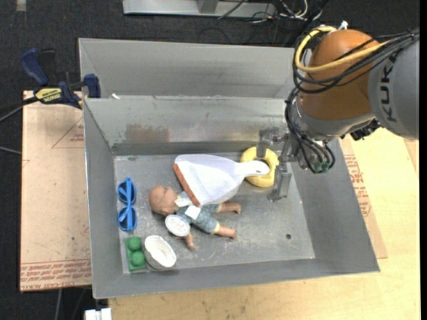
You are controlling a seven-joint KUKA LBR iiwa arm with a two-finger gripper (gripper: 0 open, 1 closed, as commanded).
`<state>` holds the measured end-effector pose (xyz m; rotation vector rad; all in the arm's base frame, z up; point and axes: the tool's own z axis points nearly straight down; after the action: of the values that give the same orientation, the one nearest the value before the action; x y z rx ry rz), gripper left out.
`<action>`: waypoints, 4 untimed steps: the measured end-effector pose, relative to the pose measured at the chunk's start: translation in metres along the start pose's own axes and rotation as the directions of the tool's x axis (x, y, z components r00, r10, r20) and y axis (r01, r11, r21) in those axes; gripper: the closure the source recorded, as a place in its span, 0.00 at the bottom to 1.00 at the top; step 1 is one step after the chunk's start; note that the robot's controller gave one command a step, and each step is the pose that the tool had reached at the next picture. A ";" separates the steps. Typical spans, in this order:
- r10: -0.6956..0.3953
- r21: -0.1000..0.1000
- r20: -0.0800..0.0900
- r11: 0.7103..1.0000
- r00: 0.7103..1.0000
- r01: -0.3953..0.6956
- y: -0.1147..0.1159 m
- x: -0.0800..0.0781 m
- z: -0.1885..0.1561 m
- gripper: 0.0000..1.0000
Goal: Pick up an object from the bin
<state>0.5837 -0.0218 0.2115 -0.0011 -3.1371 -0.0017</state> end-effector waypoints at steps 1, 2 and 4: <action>-0.058 0.001 0.003 0.998 0.998 0.058 0.006 -0.011 -0.006 0.00; -0.124 0.001 0.011 0.992 0.992 0.124 0.015 -0.013 0.040 0.00; -0.231 0.000 0.007 0.973 0.973 0.231 0.035 -0.022 0.125 0.00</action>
Offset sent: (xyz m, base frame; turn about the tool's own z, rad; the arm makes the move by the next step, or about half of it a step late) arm 0.0024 0.0205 -0.1032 -0.0382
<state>0.6048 0.0133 0.0869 0.3638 -3.1231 -0.0031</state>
